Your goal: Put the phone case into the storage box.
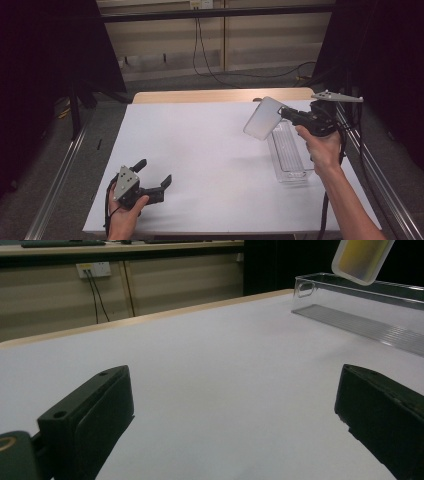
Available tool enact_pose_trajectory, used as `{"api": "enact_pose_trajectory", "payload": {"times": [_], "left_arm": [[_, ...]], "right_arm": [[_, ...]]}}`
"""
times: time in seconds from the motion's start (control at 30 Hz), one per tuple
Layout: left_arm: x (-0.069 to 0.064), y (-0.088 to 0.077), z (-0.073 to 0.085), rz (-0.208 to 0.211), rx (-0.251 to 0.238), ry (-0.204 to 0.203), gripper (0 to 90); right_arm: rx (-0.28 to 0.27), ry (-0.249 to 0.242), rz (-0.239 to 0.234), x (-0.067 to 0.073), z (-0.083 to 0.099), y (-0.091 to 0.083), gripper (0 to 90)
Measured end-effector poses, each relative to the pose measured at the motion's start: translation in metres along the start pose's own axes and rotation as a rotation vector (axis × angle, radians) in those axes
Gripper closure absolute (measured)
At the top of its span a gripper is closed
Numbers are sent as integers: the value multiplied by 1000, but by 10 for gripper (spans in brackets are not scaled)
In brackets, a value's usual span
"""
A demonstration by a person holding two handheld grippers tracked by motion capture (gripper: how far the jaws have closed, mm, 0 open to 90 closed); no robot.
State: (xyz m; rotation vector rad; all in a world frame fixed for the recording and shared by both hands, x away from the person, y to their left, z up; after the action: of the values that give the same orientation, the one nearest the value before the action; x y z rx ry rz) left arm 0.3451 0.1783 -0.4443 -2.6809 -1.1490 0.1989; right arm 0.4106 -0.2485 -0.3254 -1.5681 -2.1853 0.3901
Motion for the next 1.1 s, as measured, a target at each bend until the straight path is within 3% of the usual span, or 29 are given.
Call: {"api": "enact_pose_trajectory", "payload": {"times": [0.07, 0.37, 0.8, 1.1], "left_arm": [[2, 0, 2, -22, 13, 15, 23], [-2, 0, -1, 0, -3, 17, 23], [-2, 0, -1, 7, -6, 8, 24], [3, -2, -2, -16, -14, -13, 23]], "right_arm": [[1, -3, 9, -3, -2, 0, 834], [-9, -15, 40, -13, -13, -3, 834], [-6, -18, 100, -35, -25, -2, 835], [-15, -47, 134, -44, -31, 2, 835]]}}
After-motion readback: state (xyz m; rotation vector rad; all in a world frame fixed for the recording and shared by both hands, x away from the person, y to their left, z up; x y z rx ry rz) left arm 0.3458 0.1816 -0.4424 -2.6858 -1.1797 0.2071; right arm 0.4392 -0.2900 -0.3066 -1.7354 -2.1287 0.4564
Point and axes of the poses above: each handheld gripper's, and its own axes: y roughly forward along the jaws, z roughly out of its underside, x roughly to its left, the point moved 6 cm from there along y, roughly forward along the jaws, and after that the axes turned 6 degrees about z, right-handed, at the moved point
